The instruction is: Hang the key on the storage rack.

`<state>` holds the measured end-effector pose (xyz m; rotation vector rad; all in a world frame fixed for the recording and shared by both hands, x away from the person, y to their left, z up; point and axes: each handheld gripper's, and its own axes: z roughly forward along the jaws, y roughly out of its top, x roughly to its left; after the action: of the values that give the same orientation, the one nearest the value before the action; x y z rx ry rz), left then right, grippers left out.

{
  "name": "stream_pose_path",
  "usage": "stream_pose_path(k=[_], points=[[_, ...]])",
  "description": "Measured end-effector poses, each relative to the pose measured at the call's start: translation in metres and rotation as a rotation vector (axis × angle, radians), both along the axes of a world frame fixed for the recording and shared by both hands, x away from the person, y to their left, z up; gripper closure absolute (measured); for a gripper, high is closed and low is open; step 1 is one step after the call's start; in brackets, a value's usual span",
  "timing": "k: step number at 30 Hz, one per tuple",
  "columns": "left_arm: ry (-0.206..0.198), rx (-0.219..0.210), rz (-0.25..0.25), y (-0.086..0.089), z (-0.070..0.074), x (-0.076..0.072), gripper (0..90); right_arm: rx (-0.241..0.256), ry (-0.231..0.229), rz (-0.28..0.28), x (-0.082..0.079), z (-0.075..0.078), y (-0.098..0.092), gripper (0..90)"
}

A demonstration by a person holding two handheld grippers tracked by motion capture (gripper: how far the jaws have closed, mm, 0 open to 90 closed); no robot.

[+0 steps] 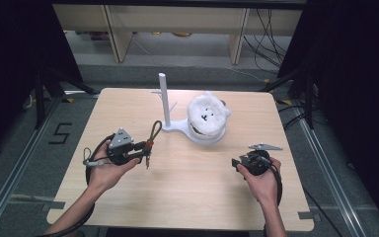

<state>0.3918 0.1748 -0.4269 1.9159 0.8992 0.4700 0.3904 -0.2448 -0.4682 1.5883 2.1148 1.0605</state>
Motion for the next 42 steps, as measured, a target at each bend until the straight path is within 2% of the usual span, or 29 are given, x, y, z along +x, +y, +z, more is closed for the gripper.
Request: stream_pose_path(k=[6,7,18,42], points=[[-0.008,-0.005,0.022,0.002,0.001,0.003,68.3,0.0,-0.002,-0.002,0.0,0.0,0.0,55.8],[-0.019,-0.019,0.031,0.003,0.001,0.004,68.3,0.0,0.0,-0.005,0.0,0.0,0.0,55.8],[-0.045,-0.041,0.045,0.005,0.005,0.009,68.3,0.006,0.002,-0.012,0.0,0.0,0.0,55.6],[-0.064,-0.05,0.065,0.004,0.014,0.019,68.3,0.011,-0.005,-0.002,0.0,0.0,0.0,55.3]])
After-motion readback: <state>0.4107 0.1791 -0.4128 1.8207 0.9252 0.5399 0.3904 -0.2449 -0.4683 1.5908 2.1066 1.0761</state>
